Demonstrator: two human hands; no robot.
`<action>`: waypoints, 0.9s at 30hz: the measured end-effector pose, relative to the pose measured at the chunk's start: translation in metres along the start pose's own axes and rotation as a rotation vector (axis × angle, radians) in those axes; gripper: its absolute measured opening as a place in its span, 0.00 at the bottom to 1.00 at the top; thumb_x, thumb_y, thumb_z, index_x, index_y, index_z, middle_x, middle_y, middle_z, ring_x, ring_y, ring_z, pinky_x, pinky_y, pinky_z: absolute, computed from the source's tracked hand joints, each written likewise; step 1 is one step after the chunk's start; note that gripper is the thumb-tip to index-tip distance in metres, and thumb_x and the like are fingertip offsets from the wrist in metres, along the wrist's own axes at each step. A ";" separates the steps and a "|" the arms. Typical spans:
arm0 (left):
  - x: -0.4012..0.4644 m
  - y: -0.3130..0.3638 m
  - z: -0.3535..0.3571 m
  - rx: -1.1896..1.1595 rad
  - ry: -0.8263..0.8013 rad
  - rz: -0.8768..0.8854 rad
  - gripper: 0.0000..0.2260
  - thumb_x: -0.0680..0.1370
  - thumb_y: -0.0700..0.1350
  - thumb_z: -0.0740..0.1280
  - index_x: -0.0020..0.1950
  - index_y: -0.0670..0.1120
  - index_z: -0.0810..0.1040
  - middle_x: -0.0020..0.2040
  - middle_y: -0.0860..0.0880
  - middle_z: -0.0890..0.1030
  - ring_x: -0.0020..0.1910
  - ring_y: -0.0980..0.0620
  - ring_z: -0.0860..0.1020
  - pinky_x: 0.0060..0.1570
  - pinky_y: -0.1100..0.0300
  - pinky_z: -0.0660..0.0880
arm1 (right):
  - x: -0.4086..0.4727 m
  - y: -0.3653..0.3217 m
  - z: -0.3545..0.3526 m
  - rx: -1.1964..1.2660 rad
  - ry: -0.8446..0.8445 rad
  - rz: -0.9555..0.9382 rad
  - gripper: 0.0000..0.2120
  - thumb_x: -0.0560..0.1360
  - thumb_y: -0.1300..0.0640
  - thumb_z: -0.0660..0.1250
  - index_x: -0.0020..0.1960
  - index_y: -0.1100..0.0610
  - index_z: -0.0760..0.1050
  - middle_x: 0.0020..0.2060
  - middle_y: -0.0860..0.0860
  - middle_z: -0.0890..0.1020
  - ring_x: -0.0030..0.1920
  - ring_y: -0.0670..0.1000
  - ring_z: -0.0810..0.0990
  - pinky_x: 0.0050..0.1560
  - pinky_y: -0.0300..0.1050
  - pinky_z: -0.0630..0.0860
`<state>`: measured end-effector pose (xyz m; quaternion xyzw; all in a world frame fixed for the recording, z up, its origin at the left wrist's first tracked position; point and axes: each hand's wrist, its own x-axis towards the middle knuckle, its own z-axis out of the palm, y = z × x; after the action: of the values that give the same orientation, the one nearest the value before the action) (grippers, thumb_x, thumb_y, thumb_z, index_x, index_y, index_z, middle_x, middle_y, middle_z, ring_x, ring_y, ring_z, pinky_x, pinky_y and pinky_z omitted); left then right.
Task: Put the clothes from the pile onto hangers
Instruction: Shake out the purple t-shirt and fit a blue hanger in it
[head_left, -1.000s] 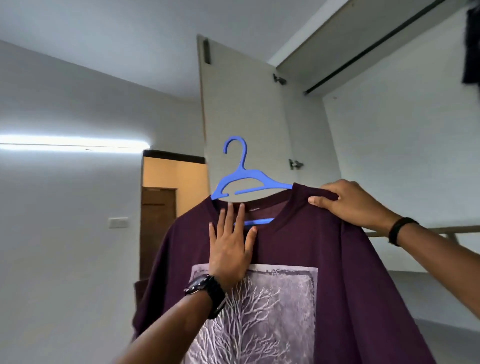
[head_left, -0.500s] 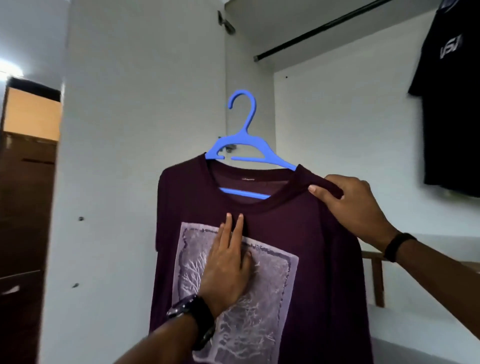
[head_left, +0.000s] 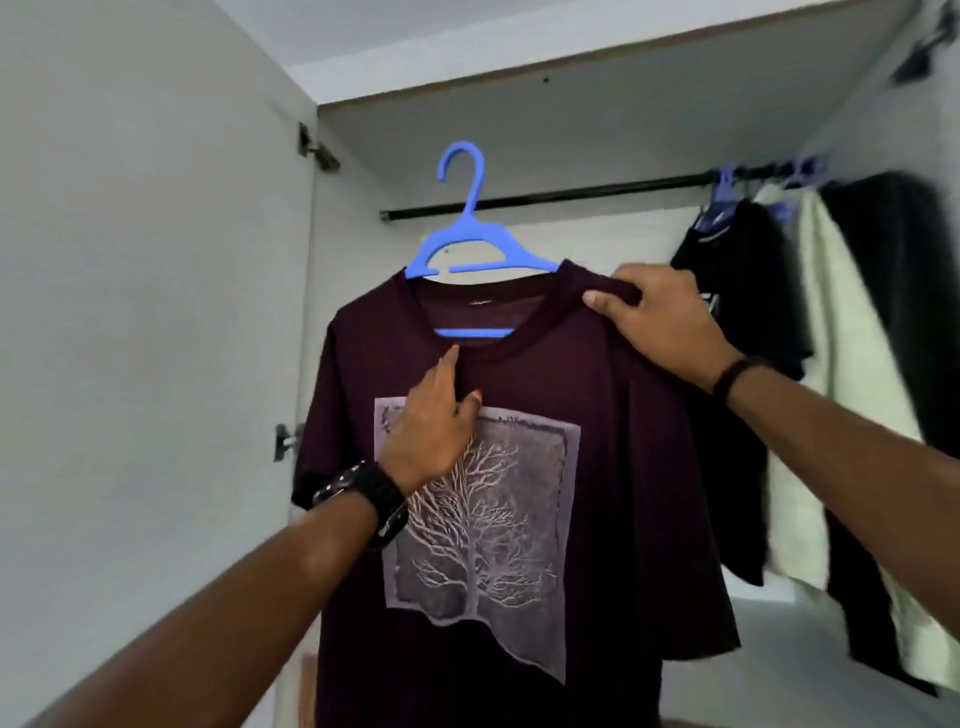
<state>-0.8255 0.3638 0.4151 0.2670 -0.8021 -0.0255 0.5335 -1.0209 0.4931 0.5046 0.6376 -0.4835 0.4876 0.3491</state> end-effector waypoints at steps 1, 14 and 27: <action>0.014 0.009 0.000 -0.019 -0.003 0.013 0.28 0.82 0.49 0.59 0.78 0.46 0.51 0.71 0.44 0.65 0.64 0.42 0.71 0.68 0.48 0.64 | 0.013 0.000 -0.010 -0.035 0.018 0.003 0.13 0.77 0.52 0.66 0.41 0.61 0.76 0.36 0.52 0.76 0.40 0.52 0.73 0.43 0.39 0.63; 0.150 0.084 0.183 -0.080 -0.098 0.219 0.27 0.81 0.59 0.51 0.78 0.49 0.53 0.77 0.43 0.57 0.76 0.45 0.56 0.72 0.45 0.58 | 0.085 0.140 -0.086 -0.388 0.169 0.189 0.12 0.75 0.52 0.68 0.37 0.59 0.74 0.33 0.53 0.74 0.39 0.54 0.73 0.32 0.39 0.60; 0.291 0.128 0.342 -0.140 -0.217 0.322 0.35 0.77 0.68 0.53 0.78 0.53 0.49 0.78 0.49 0.56 0.76 0.48 0.56 0.73 0.44 0.54 | 0.187 0.319 -0.044 -0.500 0.260 0.269 0.09 0.74 0.59 0.66 0.40 0.65 0.72 0.39 0.60 0.76 0.42 0.60 0.75 0.40 0.44 0.67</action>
<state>-1.2577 0.2573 0.5555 0.0933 -0.8835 -0.0245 0.4584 -1.3279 0.3897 0.6879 0.3947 -0.6197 0.4730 0.4863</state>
